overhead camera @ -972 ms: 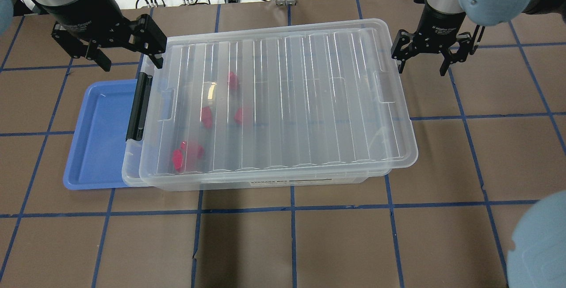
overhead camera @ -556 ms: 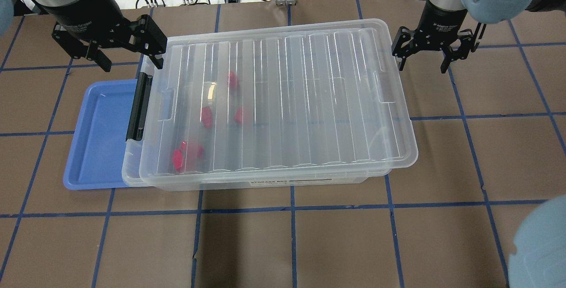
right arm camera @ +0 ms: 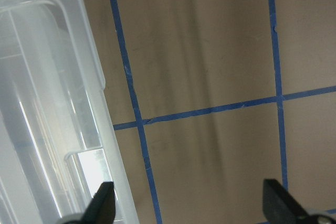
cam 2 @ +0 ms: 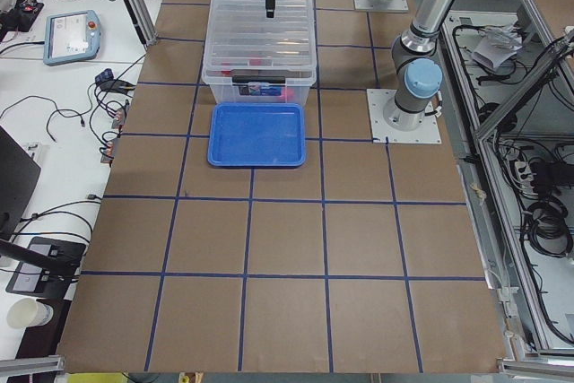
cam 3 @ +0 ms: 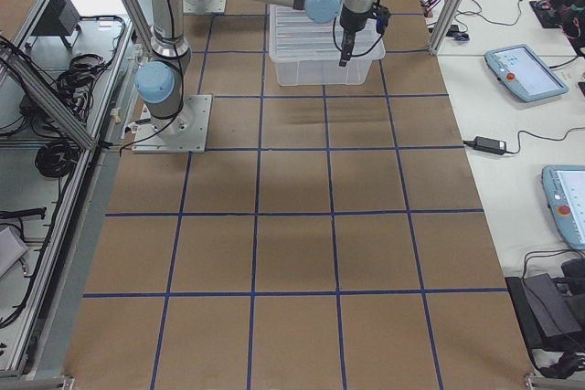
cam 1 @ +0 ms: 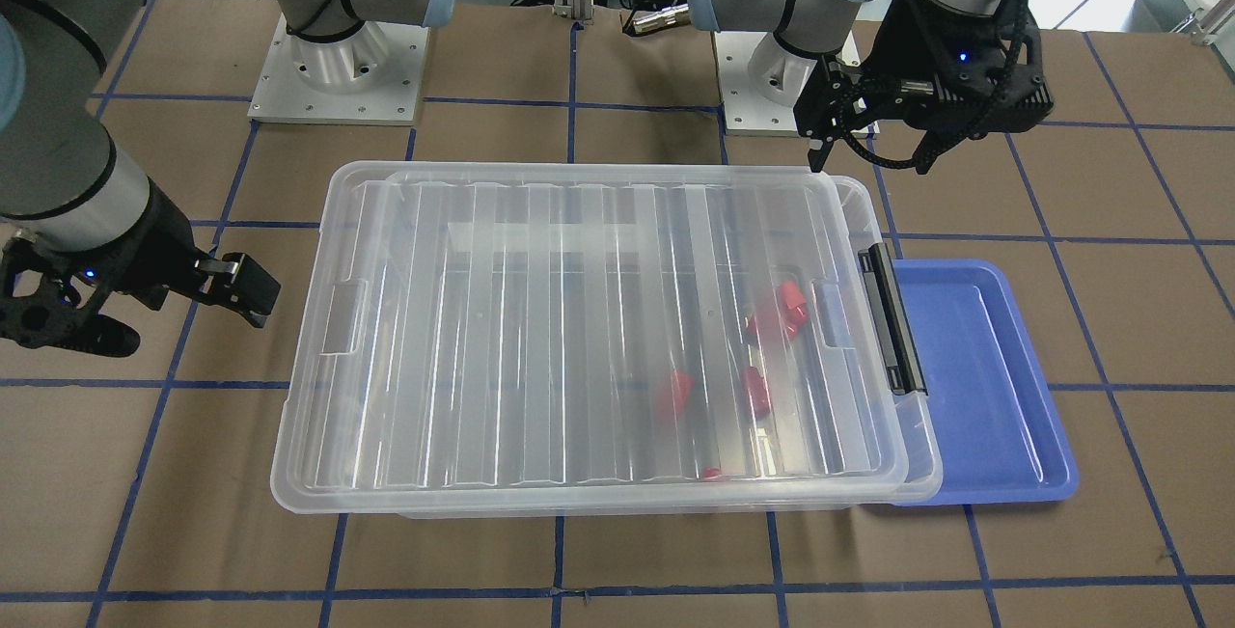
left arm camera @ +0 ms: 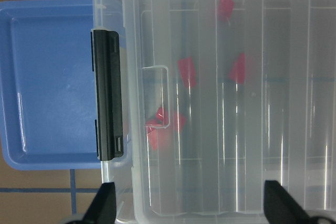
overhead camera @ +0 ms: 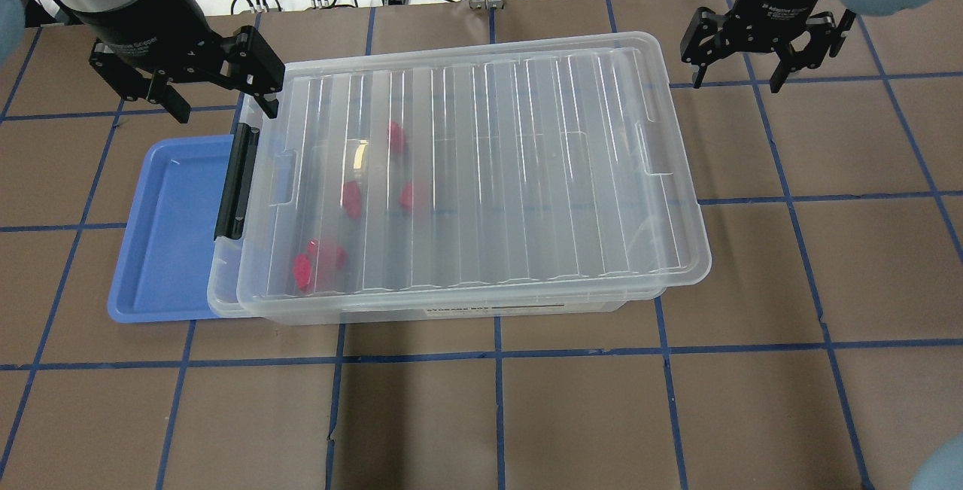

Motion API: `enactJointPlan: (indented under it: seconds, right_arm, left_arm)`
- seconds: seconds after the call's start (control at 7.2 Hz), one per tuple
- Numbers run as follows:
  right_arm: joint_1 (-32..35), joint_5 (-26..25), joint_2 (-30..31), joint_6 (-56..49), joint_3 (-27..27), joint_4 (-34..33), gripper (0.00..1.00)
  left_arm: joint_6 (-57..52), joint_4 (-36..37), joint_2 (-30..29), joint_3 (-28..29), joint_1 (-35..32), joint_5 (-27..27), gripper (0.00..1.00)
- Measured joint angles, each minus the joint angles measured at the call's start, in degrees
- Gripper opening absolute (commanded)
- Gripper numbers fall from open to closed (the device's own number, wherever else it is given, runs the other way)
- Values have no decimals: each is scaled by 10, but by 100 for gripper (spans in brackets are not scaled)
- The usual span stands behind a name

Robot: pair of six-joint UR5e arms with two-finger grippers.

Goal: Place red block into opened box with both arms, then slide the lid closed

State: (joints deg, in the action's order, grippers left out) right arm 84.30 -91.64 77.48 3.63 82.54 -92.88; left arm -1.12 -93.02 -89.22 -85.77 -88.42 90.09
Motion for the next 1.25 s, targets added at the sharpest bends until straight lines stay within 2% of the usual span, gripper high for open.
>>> enactJointPlan:
  seconds: [0.56,0.97,1.25]
  right_arm:
    - [49,-1,72,1,11,10,100]
    - [55,36,91,0,37,28,100]
    - [51,25,98,0,44,36,100]
  left_arm:
    - [0,0,-2,-1,0,1,100]
    - [1,-1,1,-2,-1,4,100]
    - [1,-1,1,-2,-1,3,100]
